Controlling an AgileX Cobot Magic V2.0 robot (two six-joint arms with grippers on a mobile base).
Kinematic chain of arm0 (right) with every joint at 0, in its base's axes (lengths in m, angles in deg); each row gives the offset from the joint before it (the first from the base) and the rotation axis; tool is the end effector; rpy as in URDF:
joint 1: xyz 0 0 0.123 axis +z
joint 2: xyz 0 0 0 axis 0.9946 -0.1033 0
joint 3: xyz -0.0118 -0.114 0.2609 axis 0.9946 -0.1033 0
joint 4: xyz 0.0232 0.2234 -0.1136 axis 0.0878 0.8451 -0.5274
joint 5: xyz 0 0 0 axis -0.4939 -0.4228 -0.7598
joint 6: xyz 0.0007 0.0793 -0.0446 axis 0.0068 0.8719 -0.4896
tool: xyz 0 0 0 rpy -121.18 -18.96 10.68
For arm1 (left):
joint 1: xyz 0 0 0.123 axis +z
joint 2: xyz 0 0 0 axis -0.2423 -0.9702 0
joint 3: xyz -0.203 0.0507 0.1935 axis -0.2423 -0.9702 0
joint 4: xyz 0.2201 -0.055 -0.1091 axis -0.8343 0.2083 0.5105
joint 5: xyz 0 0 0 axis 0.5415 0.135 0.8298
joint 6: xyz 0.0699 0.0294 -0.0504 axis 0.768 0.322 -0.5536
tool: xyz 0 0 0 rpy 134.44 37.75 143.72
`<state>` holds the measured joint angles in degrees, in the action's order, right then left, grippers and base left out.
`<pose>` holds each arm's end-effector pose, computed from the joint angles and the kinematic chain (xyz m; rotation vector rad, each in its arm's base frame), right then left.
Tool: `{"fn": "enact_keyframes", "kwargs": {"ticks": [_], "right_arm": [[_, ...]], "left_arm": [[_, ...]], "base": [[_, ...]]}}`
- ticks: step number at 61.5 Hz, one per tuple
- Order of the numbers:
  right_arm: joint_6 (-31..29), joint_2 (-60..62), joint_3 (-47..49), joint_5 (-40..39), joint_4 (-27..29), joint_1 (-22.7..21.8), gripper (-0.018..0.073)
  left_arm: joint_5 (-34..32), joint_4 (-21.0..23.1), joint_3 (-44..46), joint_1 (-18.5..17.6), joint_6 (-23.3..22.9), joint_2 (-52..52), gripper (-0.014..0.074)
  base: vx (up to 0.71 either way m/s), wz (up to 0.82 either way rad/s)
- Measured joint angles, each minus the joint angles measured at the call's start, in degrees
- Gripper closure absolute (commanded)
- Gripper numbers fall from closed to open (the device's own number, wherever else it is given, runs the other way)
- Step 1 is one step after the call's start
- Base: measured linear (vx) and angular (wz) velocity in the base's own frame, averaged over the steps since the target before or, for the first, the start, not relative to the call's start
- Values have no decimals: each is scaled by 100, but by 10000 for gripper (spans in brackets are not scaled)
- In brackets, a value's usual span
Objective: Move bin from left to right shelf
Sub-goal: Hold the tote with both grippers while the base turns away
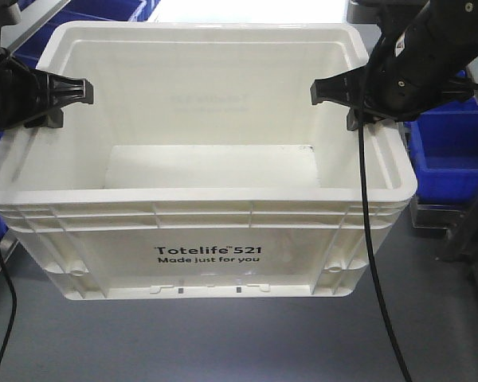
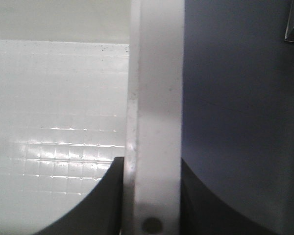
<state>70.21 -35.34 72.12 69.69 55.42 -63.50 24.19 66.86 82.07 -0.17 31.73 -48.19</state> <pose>0.3331 0.1128 0.3680 -0.0703 2.5909 0.0660 0.3028 -0.0659 0.3727 -0.0857 2.4679 -0.0861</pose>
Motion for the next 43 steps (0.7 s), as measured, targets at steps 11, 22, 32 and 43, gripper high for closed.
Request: {"fn": "enact_keyframes", "kwargs": {"ticks": [11,22,32,43], "right_arm": [[0,0,0,0,0,0,551],[0,0,0,0,0,0,551],[0,0,0,0,0,0,551],[0,0,0,5,0,0,551]], "left_arm": [[-5,0,0,0,0,0,603],[-5,0,0,0,0,0,603],[-5,0,0,0,0,0,603],[-5,0,0,0,0,0,603]], "base": [[11,-37],[11,-31],[12,-22],[14,-14]]}}
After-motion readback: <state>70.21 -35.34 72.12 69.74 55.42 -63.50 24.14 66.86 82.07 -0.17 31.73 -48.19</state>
